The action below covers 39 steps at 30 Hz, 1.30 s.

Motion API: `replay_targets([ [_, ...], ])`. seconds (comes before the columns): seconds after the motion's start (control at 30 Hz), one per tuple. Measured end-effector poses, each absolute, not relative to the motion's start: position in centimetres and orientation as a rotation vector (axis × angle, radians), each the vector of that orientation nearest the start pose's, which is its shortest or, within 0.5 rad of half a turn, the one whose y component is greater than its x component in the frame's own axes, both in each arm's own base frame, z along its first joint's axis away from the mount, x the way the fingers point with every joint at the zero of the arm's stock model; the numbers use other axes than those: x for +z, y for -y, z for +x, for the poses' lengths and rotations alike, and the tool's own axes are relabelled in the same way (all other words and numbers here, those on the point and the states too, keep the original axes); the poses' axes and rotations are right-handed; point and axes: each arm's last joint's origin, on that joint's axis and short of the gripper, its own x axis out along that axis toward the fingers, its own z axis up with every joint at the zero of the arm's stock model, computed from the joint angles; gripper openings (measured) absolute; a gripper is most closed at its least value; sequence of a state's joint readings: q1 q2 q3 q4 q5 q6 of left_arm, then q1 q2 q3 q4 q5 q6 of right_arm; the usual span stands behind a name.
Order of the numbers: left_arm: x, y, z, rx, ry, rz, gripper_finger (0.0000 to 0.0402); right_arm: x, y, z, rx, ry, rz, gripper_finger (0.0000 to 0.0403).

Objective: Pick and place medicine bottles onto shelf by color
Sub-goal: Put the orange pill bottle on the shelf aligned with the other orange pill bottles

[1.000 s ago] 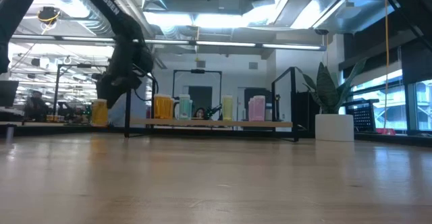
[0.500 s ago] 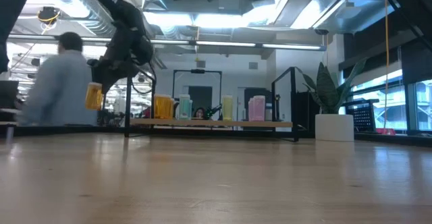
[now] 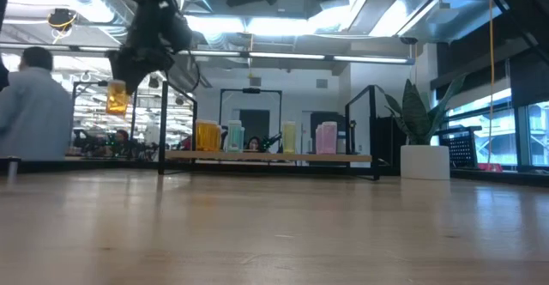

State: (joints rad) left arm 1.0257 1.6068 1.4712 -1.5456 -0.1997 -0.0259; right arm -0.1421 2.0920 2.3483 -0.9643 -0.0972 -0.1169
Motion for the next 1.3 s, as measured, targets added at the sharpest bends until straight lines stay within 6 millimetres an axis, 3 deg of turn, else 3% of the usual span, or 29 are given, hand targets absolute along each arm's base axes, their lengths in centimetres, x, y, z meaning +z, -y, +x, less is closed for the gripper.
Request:
replay_targets([
  [0.53, 34.4, -16.1, 15.5, 0.894, -1.432, -0.568, 0.0201, 40.5, 5.8, 42.7, -0.002, -0.705, -0.024, 0.0204],
  [1.0, 38.0, -11.0, 13.0, 0.831, -1.219, -0.521, 0.0201, 40.2, 5.8, 42.5, -0.024, -0.738, 0.005, 0.0204],
  [1.3, 38.5, -8.3, 13.8, 0.654, -1.189, -0.446, 0.0201, 39.9, 6.2, 42.1, -0.203, -0.796, -0.037, 0.0204],
])
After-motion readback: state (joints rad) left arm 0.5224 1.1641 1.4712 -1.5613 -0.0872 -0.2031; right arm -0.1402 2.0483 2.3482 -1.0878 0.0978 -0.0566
